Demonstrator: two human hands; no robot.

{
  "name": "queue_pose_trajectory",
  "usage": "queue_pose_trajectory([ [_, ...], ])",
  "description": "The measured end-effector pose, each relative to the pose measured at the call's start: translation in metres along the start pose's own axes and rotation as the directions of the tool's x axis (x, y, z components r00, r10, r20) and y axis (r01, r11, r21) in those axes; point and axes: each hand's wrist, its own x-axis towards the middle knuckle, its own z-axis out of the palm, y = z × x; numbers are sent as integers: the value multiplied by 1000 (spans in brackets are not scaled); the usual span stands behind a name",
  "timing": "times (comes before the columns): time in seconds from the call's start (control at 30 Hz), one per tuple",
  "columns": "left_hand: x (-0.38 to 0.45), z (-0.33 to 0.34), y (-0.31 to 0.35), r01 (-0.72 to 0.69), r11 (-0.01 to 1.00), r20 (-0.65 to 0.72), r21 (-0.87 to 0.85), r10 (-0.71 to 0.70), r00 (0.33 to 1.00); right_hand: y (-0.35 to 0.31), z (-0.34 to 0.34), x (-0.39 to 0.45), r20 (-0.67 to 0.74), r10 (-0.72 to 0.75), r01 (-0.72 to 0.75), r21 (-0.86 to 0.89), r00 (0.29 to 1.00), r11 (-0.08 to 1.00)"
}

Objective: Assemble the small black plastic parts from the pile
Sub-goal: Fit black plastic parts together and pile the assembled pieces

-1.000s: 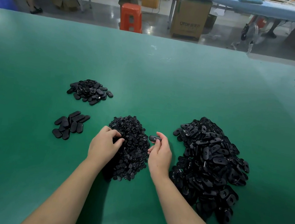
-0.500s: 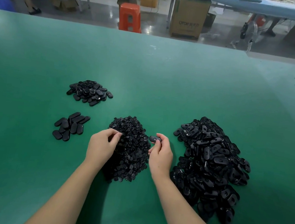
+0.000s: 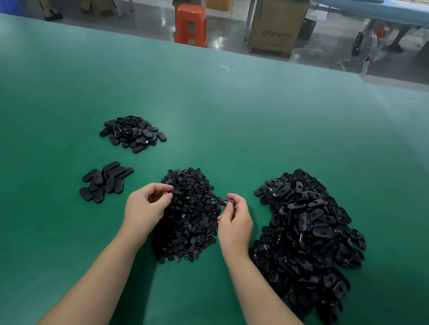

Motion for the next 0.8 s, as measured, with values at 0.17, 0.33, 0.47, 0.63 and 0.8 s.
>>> queue_pose_trajectory([
  [0.17,2,1,0,73,977,26,-200,-69,997,0,-1,1,-5,16,-16,16,1000,1000],
  [0.33,1,3,1,78,979,43,-189,-72,997,-1,0,0,0,24,-24,24,1000,999],
  [0.47,1,7,5,76,976,72,-204,-63,995,0,-1,1,2,18,-18,29,1000,999],
  [0.63,-4,28,11,115,969,125,-219,-89,988,1,-1,0,-8,-3,3,32,1000,999],
  [0.8,-14,61,12,102,982,215,-160,-66,974,2,-2,1,-17,25,-23,68,1000,997],
])
